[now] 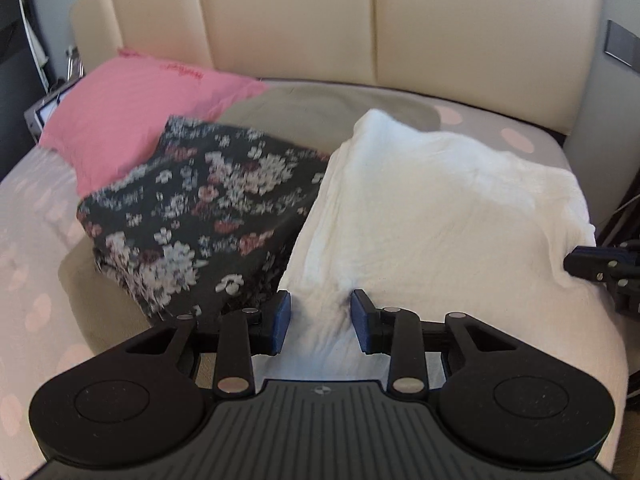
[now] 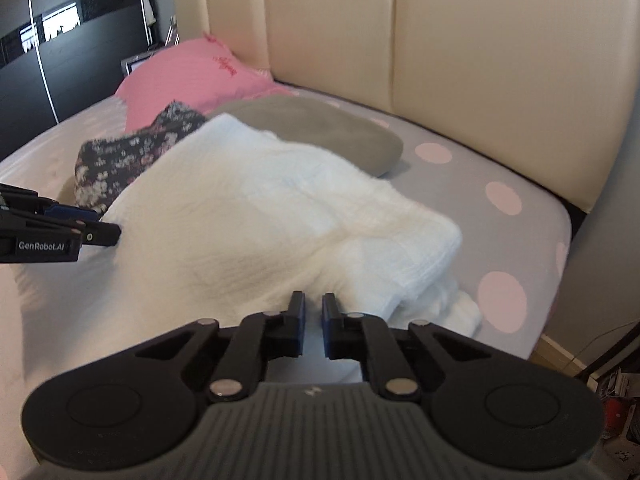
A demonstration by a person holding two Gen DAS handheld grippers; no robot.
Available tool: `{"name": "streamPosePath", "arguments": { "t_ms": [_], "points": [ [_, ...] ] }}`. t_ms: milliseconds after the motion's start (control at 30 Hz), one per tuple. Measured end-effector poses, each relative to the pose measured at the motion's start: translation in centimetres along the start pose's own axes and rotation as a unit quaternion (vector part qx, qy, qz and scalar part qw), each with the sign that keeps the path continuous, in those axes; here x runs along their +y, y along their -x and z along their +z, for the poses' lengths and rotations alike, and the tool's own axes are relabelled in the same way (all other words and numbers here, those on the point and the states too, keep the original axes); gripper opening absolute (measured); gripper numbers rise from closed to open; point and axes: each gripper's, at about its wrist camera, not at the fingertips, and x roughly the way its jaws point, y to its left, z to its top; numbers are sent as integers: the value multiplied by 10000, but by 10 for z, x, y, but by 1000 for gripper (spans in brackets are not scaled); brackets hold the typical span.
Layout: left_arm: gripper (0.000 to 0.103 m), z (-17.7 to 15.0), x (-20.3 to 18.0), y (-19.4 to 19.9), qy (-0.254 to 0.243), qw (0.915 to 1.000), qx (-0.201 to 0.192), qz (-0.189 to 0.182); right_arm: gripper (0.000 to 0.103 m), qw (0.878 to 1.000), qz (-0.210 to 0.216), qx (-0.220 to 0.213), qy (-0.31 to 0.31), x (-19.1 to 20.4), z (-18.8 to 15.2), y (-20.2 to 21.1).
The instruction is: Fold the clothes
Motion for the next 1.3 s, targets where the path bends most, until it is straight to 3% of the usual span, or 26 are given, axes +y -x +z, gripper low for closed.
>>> {"name": "streamPosePath", "arguments": {
  "t_ms": [267,467,667,700,767,900,1033,1133,1300],
  "points": [
    [32,-5,2,15,360,9993,-51,41,11,9998,12,129,-130,-5,3,3],
    [32,-20,-14,62,357,9990,-244,136,18,9995,150,189,-199,-9,8,44],
    [32,-37,-32,109,585,9973,-215,376,22,9999,-24,115,110,-2,16,94],
    [32,-39,-34,118,652,9967,-258,399,28,9999,94,94,6,-2,18,104],
    [43,-42,-38,137,792,9950,-383,476,34,9995,271,9,-134,1,22,126],
    [54,-47,-47,176,954,9913,-672,608,51,9989,270,-365,-145,16,17,169],
    [59,-59,-61,207,1006,9881,-883,757,56,9978,314,-530,-264,26,1,198],
    [68,-71,-68,222,1127,9861,-986,719,66,9970,253,-613,-392,30,-15,212],
    [68,-88,-79,231,1272,9841,-973,770,73,9969,-118,-632,-443,32,-48,222]
  ]
}}
